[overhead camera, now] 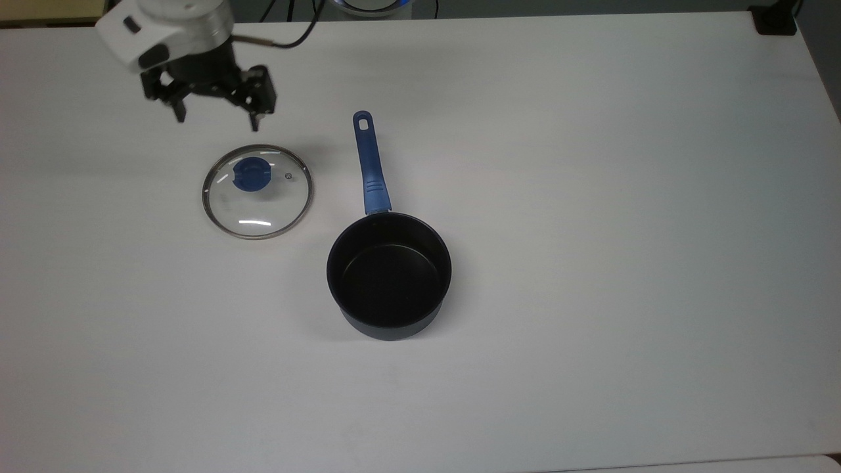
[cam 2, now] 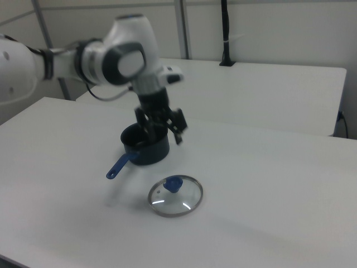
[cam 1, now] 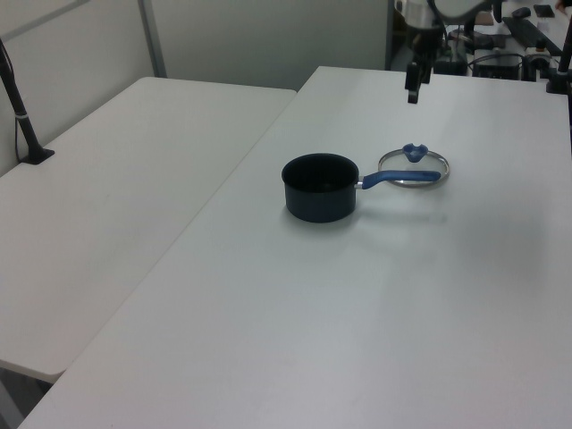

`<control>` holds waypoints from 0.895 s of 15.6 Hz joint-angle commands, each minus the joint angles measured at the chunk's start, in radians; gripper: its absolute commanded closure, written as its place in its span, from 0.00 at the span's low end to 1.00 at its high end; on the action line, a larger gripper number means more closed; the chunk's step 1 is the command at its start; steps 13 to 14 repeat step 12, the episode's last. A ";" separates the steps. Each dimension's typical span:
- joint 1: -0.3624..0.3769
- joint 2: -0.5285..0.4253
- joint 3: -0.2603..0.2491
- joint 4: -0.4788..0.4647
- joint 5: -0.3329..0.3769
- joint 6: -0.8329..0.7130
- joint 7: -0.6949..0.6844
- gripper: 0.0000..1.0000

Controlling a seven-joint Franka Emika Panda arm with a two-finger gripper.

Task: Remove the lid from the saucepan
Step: 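Set the lid on the table, open the gripper and raise it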

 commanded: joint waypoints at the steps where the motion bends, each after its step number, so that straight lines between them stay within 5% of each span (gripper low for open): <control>1: 0.090 -0.037 -0.002 0.089 0.014 -0.144 0.099 0.00; 6: 0.247 -0.080 -0.014 0.123 0.054 -0.209 0.247 0.00; 14: 0.234 -0.079 -0.019 0.095 0.062 -0.241 0.251 0.00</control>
